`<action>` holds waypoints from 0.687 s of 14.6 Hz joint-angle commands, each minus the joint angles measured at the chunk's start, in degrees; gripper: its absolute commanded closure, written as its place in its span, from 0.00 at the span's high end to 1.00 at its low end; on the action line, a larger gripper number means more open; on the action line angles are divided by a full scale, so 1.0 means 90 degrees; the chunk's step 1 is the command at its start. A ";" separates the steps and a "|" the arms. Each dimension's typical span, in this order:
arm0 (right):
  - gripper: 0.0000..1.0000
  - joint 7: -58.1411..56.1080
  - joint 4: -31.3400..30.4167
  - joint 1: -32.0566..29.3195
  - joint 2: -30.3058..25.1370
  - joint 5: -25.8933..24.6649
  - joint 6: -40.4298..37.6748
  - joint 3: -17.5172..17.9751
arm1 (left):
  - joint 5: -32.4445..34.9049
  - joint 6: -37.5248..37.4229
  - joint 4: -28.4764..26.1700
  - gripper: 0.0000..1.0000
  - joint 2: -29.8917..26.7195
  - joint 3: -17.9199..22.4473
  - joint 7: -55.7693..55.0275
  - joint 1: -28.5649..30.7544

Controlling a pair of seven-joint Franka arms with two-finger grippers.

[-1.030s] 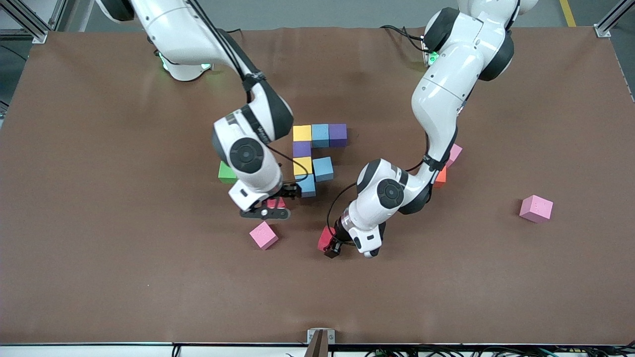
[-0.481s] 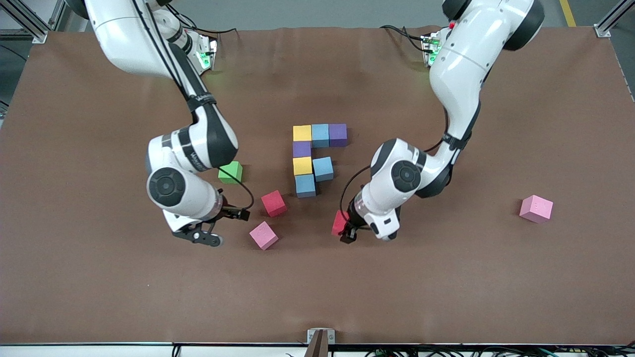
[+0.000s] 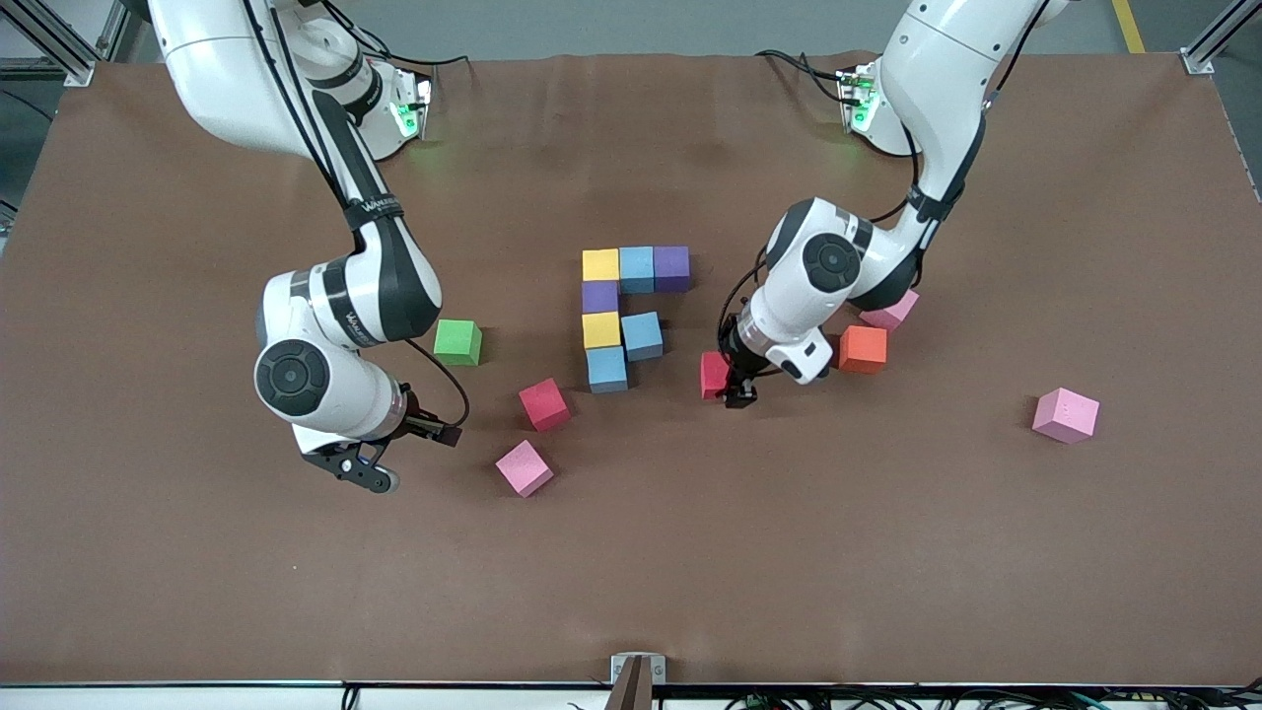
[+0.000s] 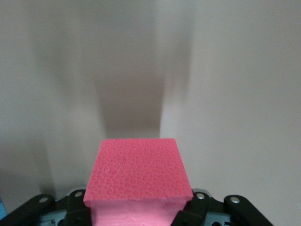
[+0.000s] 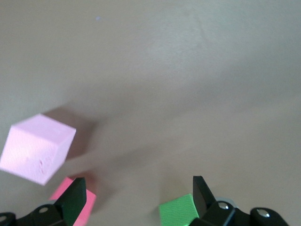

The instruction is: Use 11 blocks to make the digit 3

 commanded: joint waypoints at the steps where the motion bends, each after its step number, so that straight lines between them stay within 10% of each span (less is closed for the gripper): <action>1: 1.00 0.1130 -0.0228 0.0167 -0.0212 -0.0340 0.0309 0.0018 | -0.0140 0.0847 -0.0830 0.19 -0.0206 0.0017 -0.0719 -0.0248; 10: 1.00 0.2595 -0.0139 0.0616 0.0169 -0.0323 0.0943 0.0066 | -0.0062 0.0869 -0.1085 0.22 -0.0196 0.0046 -0.1591 -0.0805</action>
